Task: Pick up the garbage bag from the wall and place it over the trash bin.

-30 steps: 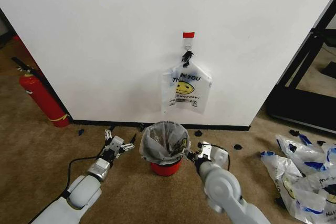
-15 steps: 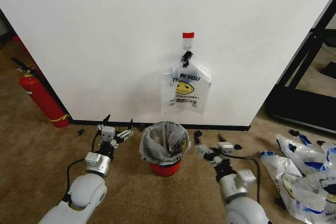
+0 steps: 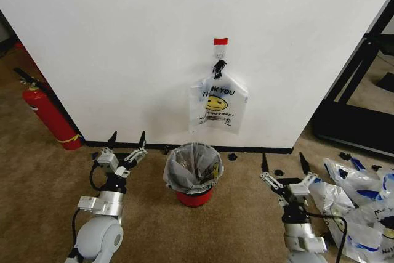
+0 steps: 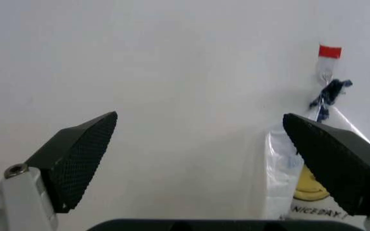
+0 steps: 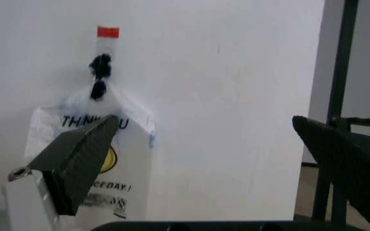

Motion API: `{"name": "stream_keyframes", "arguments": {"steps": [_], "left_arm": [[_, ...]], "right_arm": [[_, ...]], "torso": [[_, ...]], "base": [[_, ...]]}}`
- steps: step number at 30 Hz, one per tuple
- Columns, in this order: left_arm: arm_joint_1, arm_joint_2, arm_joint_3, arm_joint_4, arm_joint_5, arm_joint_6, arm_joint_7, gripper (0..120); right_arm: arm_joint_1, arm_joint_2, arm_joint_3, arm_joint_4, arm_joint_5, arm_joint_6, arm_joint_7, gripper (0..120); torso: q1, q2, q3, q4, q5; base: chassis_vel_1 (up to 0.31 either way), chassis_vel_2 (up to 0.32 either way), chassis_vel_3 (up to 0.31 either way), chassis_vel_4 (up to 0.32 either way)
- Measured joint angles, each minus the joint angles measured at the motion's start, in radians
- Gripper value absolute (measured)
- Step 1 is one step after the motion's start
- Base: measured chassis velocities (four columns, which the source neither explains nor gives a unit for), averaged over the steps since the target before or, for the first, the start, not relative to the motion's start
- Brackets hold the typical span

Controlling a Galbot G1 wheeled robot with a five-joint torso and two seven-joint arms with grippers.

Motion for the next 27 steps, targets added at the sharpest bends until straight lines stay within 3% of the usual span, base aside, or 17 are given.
{"name": "stream_keyframes", "arguments": {"steps": [7,27], "left_arm": [[0.035,-0.007,-0.021,-0.030,0.005,0.000,0.004,100],[0.036,-0.006,-0.019,-0.031,0.005,0.003,0.000,100]], "right_arm": [[-0.018,0.044,-0.018,0.024,0.028,0.006,-0.058,100],[-0.016,0.041,-0.023,0.025,0.038,0.002,-0.059,100]], "torso": [[0.000,0.000,0.000,0.0001,-0.0001],[0.000,0.000,0.000,0.0000,0.0000]], "base": [[0.000,0.000,0.000,0.000],[0.000,0.000,0.000,0.000]]}}
